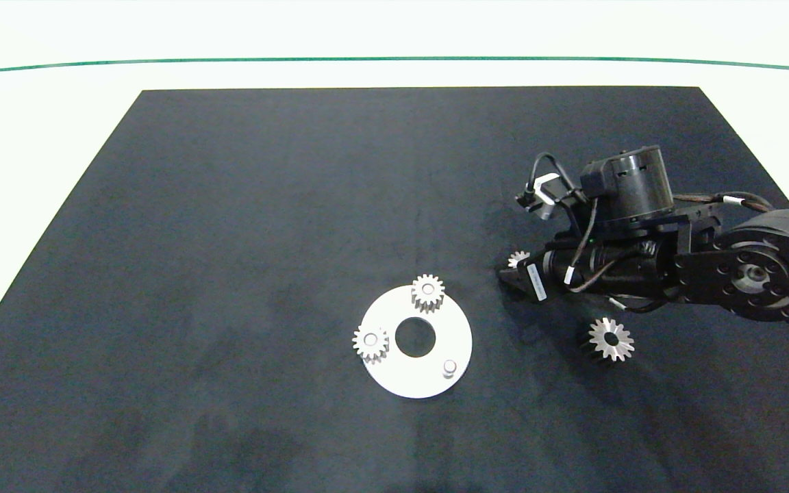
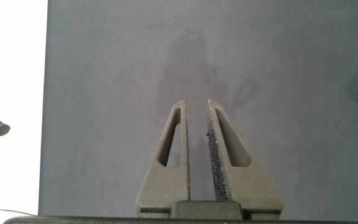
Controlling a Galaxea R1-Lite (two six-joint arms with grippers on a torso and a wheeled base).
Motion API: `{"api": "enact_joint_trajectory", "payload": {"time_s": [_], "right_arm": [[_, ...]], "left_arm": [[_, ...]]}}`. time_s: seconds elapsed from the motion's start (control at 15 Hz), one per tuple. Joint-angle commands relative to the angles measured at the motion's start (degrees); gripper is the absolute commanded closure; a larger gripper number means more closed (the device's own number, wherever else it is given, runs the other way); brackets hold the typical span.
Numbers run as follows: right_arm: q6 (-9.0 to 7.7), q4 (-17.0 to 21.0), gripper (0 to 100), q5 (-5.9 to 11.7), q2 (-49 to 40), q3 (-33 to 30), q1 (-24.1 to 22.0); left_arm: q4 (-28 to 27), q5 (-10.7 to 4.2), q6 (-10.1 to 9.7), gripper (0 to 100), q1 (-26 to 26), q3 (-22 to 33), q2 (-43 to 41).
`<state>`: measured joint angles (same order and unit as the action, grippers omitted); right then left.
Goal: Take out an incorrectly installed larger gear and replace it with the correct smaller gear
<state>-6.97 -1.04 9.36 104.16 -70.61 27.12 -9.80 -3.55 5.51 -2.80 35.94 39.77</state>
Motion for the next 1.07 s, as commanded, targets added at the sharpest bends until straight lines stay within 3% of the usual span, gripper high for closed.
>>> {"api": "enact_joint_trajectory", "payload": {"time_s": [0.07,1.07], "right_arm": [[-0.06,-0.1,44,0.04,0.2,-0.1,0.0],[0.03,-0.3,75,0.04,0.3,0.5,0.0]], "left_arm": [[0.0,-0.06,0.03,84,-0.1,0.0,0.0],[-0.1,-0.06,0.03,84,-0.1,-0.2,0.0]]}}
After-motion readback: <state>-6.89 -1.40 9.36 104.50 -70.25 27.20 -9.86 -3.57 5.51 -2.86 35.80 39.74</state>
